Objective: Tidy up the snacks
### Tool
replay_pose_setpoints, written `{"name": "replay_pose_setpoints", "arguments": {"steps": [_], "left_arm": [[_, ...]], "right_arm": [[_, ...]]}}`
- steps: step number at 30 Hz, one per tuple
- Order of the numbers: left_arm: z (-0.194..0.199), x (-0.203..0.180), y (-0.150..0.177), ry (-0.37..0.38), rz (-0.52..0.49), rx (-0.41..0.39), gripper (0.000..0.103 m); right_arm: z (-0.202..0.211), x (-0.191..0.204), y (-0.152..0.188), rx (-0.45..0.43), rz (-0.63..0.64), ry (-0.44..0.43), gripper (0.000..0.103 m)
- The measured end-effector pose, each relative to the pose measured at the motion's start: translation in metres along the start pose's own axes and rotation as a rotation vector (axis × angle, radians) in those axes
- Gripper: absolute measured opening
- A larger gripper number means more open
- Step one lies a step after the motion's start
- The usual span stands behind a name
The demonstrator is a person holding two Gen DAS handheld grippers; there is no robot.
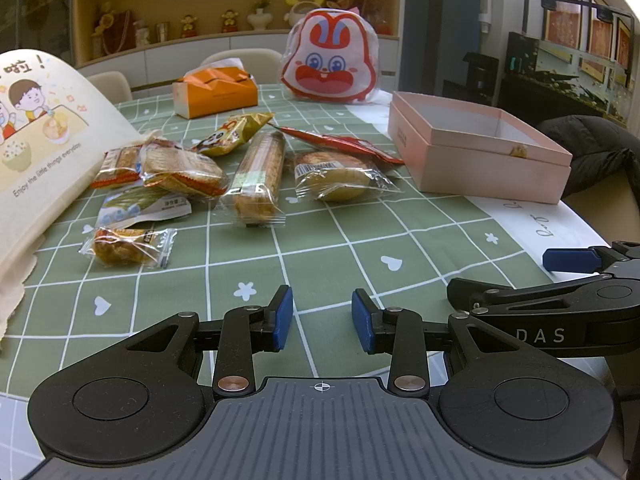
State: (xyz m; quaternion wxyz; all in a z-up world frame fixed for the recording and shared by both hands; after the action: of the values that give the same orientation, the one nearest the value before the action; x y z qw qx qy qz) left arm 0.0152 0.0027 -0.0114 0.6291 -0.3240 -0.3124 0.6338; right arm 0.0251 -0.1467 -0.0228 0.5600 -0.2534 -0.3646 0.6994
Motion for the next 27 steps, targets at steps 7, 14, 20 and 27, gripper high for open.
{"name": "replay_pose_setpoints", "arguments": {"steps": [7,14,20,27], "left_arm": [[0.0004,0.0000,0.0001,0.001,0.002,0.000,0.038],[0.0007,0.0000,0.0002,0.001,0.002,0.000,0.038],[0.0007,0.0002,0.0003,0.001,0.003,-0.001,0.038],[0.0006,0.0002,0.0002,0.001,0.002,-0.001,0.038]], "right_arm": [[0.0036,0.0002,0.0019,-0.004,0.000,0.004,0.103],[0.0027,0.0003,0.0016,-0.004,0.000,0.005,0.103],[0.0021,0.0007,0.0013,-0.004,0.000,0.005,0.103],[0.0023,0.0010,0.0018,-0.004,0.000,0.005,0.103]]}}
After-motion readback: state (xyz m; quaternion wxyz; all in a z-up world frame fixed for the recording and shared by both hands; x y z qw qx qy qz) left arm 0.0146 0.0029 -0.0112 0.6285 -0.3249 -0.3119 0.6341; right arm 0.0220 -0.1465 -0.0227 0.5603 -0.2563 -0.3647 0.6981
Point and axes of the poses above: each gripper's, at about its wrist camera, not at the fingertips, and z roughly against the way its jaws point, x to its left, y to its underside, the point moved 2 cm from there along -z, roughly the way its jaws point
